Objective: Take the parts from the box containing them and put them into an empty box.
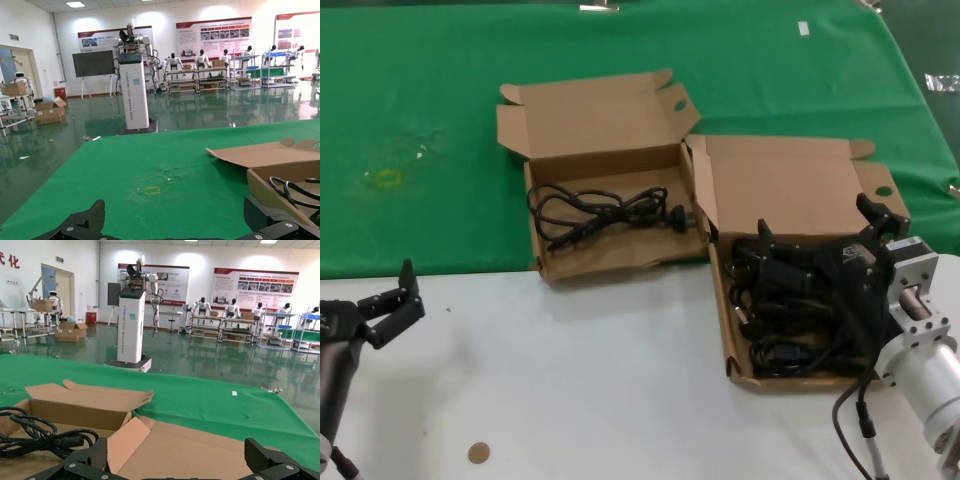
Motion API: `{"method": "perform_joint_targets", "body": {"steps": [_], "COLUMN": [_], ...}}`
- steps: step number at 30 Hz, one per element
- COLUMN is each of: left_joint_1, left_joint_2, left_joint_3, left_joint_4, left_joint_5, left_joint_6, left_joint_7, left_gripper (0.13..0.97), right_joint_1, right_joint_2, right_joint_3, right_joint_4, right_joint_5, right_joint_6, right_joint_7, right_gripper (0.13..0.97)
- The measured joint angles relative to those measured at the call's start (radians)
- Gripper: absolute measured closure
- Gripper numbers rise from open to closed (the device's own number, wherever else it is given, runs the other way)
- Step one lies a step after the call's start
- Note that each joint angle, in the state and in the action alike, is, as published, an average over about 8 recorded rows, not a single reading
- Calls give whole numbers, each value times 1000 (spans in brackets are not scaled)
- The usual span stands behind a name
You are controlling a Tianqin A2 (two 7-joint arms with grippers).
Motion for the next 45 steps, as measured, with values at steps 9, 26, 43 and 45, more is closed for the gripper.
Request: {"method": "perform_joint_targets", "body": {"steps": [9, 26, 43, 45], "left_joint_1": [0, 0, 0, 0], "left_joint_2": [0, 0, 0, 0], "left_joint_3": [0, 0, 0, 0], "left_joint_4": [0, 0, 0, 0], "left_joint_5": [0, 0, 0, 0], "left_joint_6": [0, 0, 0, 0], "left_joint_7": [0, 0, 0, 0], "left_gripper": [132, 132, 132, 132], "right_joint_1": [-1, -1, -1, -1], "right_joint_2": [0, 0, 0, 0], "right_joint_3": [1, 1, 1, 1], "right_joint_4": [1, 1, 1, 1], "right_joint_5": [1, 1, 1, 1], "right_joint_6": [1, 1, 1, 1], "right_joint_7": [0, 0, 0, 0], "right_gripper": [129, 129, 129, 129]}}
